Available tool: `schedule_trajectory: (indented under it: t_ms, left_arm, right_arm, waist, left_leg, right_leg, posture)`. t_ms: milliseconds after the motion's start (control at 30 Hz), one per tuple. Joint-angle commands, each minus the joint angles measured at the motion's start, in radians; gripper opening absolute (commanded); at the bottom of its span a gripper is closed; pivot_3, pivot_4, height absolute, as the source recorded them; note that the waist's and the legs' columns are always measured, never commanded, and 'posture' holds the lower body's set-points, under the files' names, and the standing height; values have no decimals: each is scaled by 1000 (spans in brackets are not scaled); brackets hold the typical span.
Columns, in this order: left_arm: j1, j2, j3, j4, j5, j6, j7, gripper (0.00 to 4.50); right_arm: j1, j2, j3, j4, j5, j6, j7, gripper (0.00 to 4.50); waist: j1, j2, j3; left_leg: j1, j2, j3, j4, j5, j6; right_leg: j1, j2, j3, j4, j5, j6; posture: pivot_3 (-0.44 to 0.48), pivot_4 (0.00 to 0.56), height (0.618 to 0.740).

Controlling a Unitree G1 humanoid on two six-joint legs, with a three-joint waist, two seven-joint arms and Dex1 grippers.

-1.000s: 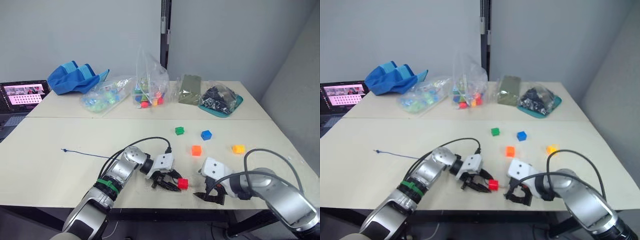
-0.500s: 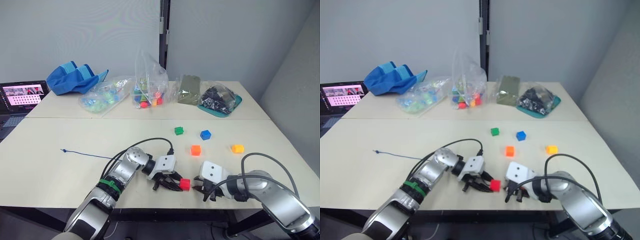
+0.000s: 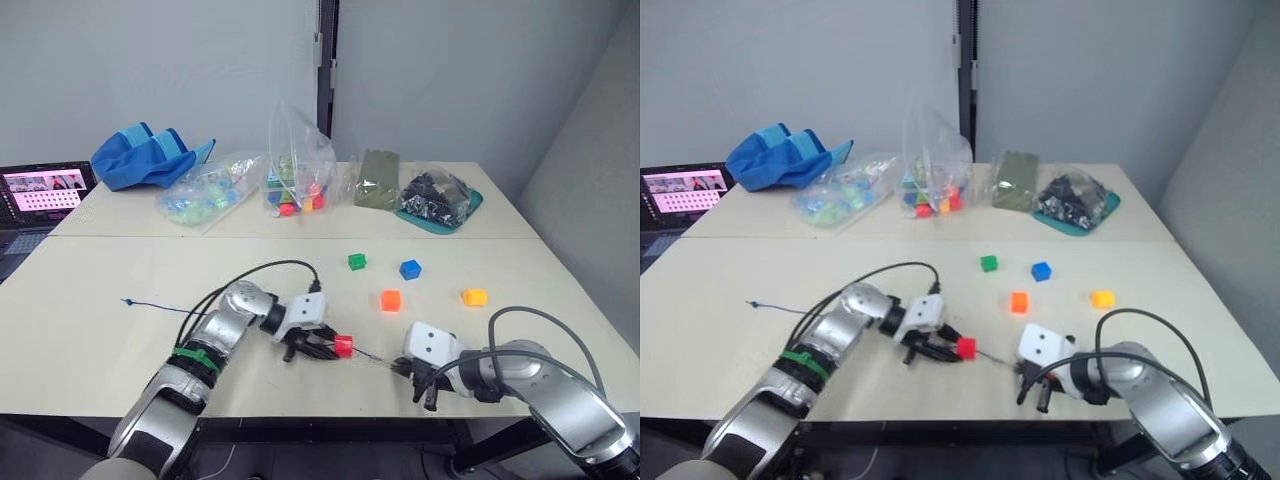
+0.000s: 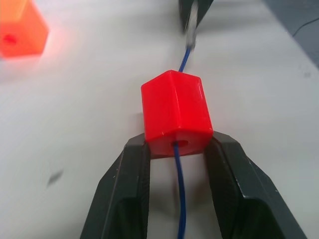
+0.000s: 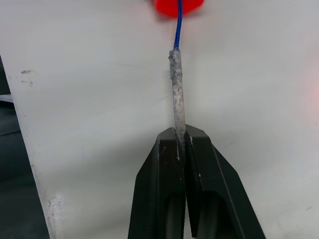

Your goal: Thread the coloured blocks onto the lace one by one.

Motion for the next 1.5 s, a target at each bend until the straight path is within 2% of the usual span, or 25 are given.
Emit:
schedule_trajectory:
  t_ms: [33, 300, 500, 700, 767, 833, 867, 1067, 1200, 1333, 1433, 1500]
  left_arm:
    - [-15, 61, 53, 24, -24, -27, -32, 1122]
    - [-36, 357, 130, 309, 2, -194, -168, 1122]
    - [-37, 511, 147, 550, 86, -249, -87, 1122]
    - [-34, 596, 208, 668, 96, -224, 42, 1122]
    - [-30, 617, 217, 683, 101, -226, 38, 1121]
    - [-30, 632, 223, 686, 107, -239, 38, 2143]
    - [-42, 636, 241, 684, 92, -232, 25, 2358]
    - [-147, 588, 367, 652, -30, -109, -76, 4443]
    - [-193, 506, 404, 551, -108, 2, -180, 4476]
    - [-91, 400, 284, 210, -239, 177, -198, 4476]
    - [-21, 377, 234, 32, -273, 259, -198, 4476]
    - [17, 293, 205, -68, -274, 267, -191, 4476]
  right_arm:
    - [-17, -18, -23, 41, -24, -38, 15, 0]
    - [-97, -38, -46, 125, -17, -112, 84, 0]
    - [-159, 3, -37, 183, -1, -146, 118, 0]
    - [-196, 53, -5, 224, -18, -171, 145, 0]
    - [-204, 65, 2, 232, -23, -174, 148, 0]
    - [-211, 72, 7, 240, -26, -178, 153, 0]
    - [-216, 76, 10, 245, -29, -181, 157, 0]
    - [-227, 93, 15, 247, -36, -178, 175, 0]
    - [-231, 104, 23, 237, -38, -168, 178, 0]
    - [-236, 117, 36, 217, -40, -154, 178, 0]
    - [-239, 122, 44, 211, -43, -146, 180, 0]
    - [-240, 122, 58, 202, -48, -136, 187, 0]
  waist:
    - [1, 0, 0]
    - [-12, 0, 0]
    - [-6, 0, 0]
    - [-16, 0, 0]
    - [-20, 0, 0]
    - [-19, 0, 0]
    - [-17, 1, 0]
    - [5, -1, 1]
    - [22, -1, 1]
    - [23, -1, 1]
    - [13, -1, 1]
    - [6, -1, 1]
  left_leg:
    - [0, 0, 0, 0, 0, 0]
    - [1, 0, 0, -2, 0, 0]
    - [1, 0, 0, -2, 0, 0]
    - [3, 1, 1, -4, 0, 0]
    - [3, 1, 1, -4, 0, 0]
    - [3, 1, 1, -4, 0, 0]
    - [3, 1, 1, -4, 0, 0]
    - [2, 1, 1, -4, 0, -1]
    - [1, 1, 1, -4, 1, -1]
    - [1, 1, 1, -4, 1, -1]
    - [1, 1, 1, -4, 1, -2]
    - [1, 1, 0, -4, 1, -1]
  right_leg:
    - [0, 0, 0, 0, 0, 0]
    - [-1, 0, 0, 0, 0, 0]
    - [-1, 0, 0, 0, -1, 0]
    - [-1, 0, 0, 1, -1, -1]
    - [-1, 1, 0, 2, -1, -1]
    - [-1, 1, 0, 2, -1, -1]
    - [-1, 1, 0, 2, -1, -1]
    - [-2, 0, -1, 2, -1, -1]
    - [-2, -1, -2, 2, -1, -1]
    - [-2, -1, -2, 2, -1, -1]
    - [-1, 0, -1, 2, -1, -1]
    - [-2, 0, -2, 2, -1, -1]
  posture:
    - [0, 150, 740]
    - [0, 150, 740]
    - [0, 150, 740]
    - [0, 150, 740]
    - [0, 150, 740]
    - [0, 150, 740]
    - [0, 150, 740]
    - [0, 150, 740]
    - [0, 150, 740]
    - [0, 150, 740]
    - [0, 150, 740]
    - [0, 150, 740]
